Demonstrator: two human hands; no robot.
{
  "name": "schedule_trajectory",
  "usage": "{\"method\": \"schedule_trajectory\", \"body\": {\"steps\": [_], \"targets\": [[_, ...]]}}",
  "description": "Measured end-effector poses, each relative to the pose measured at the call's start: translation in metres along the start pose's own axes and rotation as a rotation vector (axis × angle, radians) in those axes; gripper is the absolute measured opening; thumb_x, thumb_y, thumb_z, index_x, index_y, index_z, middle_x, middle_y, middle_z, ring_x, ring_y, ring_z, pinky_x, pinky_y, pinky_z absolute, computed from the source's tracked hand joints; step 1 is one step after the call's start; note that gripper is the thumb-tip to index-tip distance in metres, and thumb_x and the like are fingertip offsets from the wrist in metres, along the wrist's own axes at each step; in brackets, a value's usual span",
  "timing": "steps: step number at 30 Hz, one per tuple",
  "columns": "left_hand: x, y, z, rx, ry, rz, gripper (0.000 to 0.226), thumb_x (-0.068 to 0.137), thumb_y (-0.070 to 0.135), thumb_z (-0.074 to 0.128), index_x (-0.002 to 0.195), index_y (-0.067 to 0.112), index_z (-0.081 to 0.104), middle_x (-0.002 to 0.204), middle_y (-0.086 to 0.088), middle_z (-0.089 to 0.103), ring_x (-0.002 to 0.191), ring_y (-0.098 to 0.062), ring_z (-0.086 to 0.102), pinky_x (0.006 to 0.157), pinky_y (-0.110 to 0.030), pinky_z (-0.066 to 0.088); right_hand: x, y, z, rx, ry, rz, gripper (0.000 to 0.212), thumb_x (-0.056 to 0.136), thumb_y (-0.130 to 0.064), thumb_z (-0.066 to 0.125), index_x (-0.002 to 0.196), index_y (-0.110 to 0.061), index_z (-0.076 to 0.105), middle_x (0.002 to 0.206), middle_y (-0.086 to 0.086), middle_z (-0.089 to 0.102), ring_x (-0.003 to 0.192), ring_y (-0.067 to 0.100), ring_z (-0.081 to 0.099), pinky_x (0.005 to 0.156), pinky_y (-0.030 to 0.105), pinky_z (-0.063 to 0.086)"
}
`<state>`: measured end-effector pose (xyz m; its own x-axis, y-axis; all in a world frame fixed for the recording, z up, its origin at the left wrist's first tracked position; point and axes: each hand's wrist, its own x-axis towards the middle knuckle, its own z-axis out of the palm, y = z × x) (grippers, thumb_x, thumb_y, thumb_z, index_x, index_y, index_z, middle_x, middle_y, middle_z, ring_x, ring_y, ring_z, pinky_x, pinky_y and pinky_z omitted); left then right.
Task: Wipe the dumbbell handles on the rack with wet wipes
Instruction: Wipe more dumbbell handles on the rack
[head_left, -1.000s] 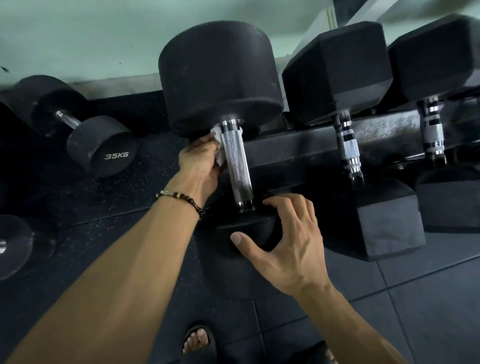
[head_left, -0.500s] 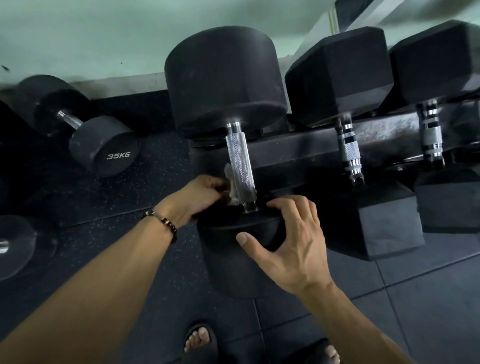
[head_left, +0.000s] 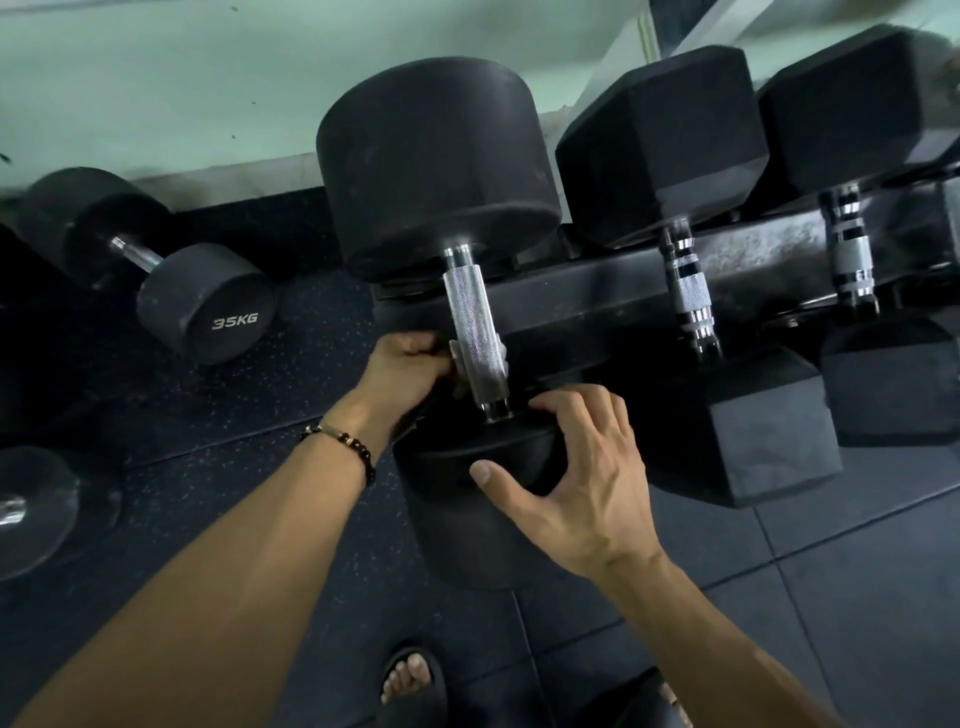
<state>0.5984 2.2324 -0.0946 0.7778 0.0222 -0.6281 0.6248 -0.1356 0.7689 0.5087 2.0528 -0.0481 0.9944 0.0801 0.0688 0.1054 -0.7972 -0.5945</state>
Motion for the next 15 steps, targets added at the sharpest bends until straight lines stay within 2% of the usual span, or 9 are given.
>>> {"method": "schedule_trajectory", "body": {"steps": [1,2,4,6,7,10,11,14,15], "targets": [[0.0,0.0,0.001,-0.041,0.007,-0.019,0.014,0.084,-0.008,0.061,0.095,-0.005,0.07,0.084,-0.02,0.071,0.07,-0.025,0.065,0.061,-0.028,0.054,0.001,0.0,0.0,0.0,-0.004,0.001,0.069,0.07,-0.077,0.06,0.105,-0.018,0.062,0.106,-0.006,0.055,0.104,0.015,0.049,0.086,0.043,0.05],[-0.001,0.0,0.0,0.02,-0.035,-0.033,0.015,0.086,-0.006,0.061,0.096,-0.002,0.071,0.084,-0.016,0.072,0.069,-0.021,0.066,0.059,-0.024,0.054,0.001,0.0,0.0,-0.003,-0.01,0.003,0.068,0.069,-0.076,0.06,0.105,-0.018,0.061,0.106,-0.006,0.055,0.104,0.015,0.049,0.086,0.043,0.05],[-0.011,0.001,-0.004,0.297,-0.211,-0.043,0.012,0.085,-0.002,0.063,0.09,0.005,0.072,0.077,-0.005,0.072,0.066,-0.012,0.066,0.054,-0.017,0.051,0.001,0.0,0.0,-0.009,-0.02,0.006,0.068,0.069,-0.077,0.06,0.105,-0.019,0.061,0.106,-0.006,0.054,0.104,0.015,0.048,0.086,0.042,0.049],[-0.013,0.004,-0.007,0.378,-0.22,-0.037,0.014,0.084,-0.002,0.064,0.082,0.01,0.07,0.068,0.0,0.07,0.062,-0.009,0.065,0.051,-0.015,0.049,0.0,0.001,-0.001,-0.011,-0.014,0.004,0.068,0.07,-0.077,0.06,0.105,-0.019,0.061,0.105,-0.006,0.054,0.103,0.015,0.048,0.086,0.042,0.049],[-0.013,0.005,-0.006,0.322,-0.162,-0.019,0.019,0.085,-0.005,0.062,0.078,0.011,0.07,0.067,0.0,0.069,0.062,-0.011,0.065,0.051,-0.015,0.049,0.0,0.0,-0.001,-0.011,-0.016,0.007,0.068,0.07,-0.077,0.06,0.105,-0.019,0.061,0.106,-0.006,0.054,0.104,0.015,0.048,0.087,0.043,0.049],[-0.008,0.015,0.0,-0.158,0.02,-0.018,0.034,0.078,-0.021,0.053,0.077,0.008,0.07,0.068,-0.003,0.07,0.064,-0.016,0.065,0.055,-0.019,0.053,0.001,-0.001,-0.001,0.001,-0.02,0.022,0.07,0.069,-0.076,0.059,0.107,-0.017,0.062,0.106,-0.005,0.055,0.105,0.016,0.049,0.087,0.045,0.049],[-0.005,0.016,-0.001,-0.171,0.027,-0.005,0.033,0.078,-0.021,0.053,0.077,0.007,0.069,0.07,-0.005,0.07,0.065,-0.016,0.066,0.056,-0.02,0.053,0.001,-0.001,0.0,-0.004,-0.026,0.024,0.07,0.069,-0.077,0.059,0.107,-0.017,0.062,0.107,-0.005,0.055,0.105,0.016,0.049,0.087,0.044,0.049],[-0.02,0.021,-0.003,0.375,-0.135,-0.069,0.02,0.084,-0.004,0.058,0.073,0.012,0.062,0.064,-0.002,0.063,0.052,-0.007,0.06,0.043,-0.014,0.043,0.001,0.0,-0.001,-0.006,-0.03,0.026,0.071,0.069,-0.078,0.059,0.107,-0.017,0.062,0.107,-0.004,0.055,0.105,0.017,0.048,0.088,0.044,0.049],[-0.025,0.022,-0.004,0.477,-0.17,-0.098,0.019,0.085,0.0,0.058,0.071,0.012,0.06,0.058,0.0,0.06,0.045,-0.005,0.055,0.039,-0.014,0.039,0.0,0.0,-0.001,-0.005,-0.029,0.025,0.071,0.069,-0.078,0.059,0.107,-0.017,0.062,0.107,-0.005,0.054,0.105,0.016,0.048,0.088,0.043,0.049]]}}
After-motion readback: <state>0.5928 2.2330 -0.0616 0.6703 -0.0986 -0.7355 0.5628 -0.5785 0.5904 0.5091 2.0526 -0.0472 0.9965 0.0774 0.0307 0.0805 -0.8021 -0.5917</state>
